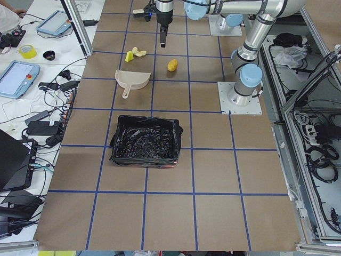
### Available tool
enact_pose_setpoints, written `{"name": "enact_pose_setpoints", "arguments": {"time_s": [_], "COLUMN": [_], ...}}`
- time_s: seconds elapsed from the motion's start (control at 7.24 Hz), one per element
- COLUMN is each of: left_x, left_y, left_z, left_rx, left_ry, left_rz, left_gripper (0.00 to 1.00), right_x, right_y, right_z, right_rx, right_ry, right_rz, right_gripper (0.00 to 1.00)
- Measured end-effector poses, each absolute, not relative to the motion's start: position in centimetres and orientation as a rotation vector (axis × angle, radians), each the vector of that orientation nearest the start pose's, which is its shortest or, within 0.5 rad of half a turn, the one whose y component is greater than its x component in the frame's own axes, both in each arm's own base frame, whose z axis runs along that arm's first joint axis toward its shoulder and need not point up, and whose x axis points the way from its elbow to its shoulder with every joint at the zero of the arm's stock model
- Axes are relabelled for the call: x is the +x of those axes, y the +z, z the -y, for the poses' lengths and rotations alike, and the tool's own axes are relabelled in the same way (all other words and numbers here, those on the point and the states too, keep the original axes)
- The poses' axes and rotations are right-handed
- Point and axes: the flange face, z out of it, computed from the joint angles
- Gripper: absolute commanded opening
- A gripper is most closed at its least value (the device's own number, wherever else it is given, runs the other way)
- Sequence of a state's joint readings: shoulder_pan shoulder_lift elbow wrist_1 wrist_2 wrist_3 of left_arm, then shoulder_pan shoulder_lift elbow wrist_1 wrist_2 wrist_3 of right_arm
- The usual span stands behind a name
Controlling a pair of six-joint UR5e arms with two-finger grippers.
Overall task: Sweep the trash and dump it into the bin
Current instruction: 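Move the left gripper to the dustpan handle while the right gripper approaches the brush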
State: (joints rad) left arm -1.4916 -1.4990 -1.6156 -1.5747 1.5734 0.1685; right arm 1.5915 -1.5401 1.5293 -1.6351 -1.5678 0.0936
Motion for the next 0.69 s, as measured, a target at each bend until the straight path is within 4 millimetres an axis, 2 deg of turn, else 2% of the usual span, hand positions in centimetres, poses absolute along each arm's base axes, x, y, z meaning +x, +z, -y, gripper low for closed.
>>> {"name": "enact_pose_setpoints", "arguments": {"time_s": [0.69], "left_x": [-9.22], "left_y": [50.52], "left_z": [46.17], "left_rx": [0.164], "left_ry": [-0.019], "left_rz": [-3.075], "left_gripper": [1.00], "right_x": [14.35], "right_y": [50.29], "right_z": [50.92], "right_rx": [0.114], "right_ry": [-0.129], "right_rz": [-3.133], "right_gripper": [1.00]}}
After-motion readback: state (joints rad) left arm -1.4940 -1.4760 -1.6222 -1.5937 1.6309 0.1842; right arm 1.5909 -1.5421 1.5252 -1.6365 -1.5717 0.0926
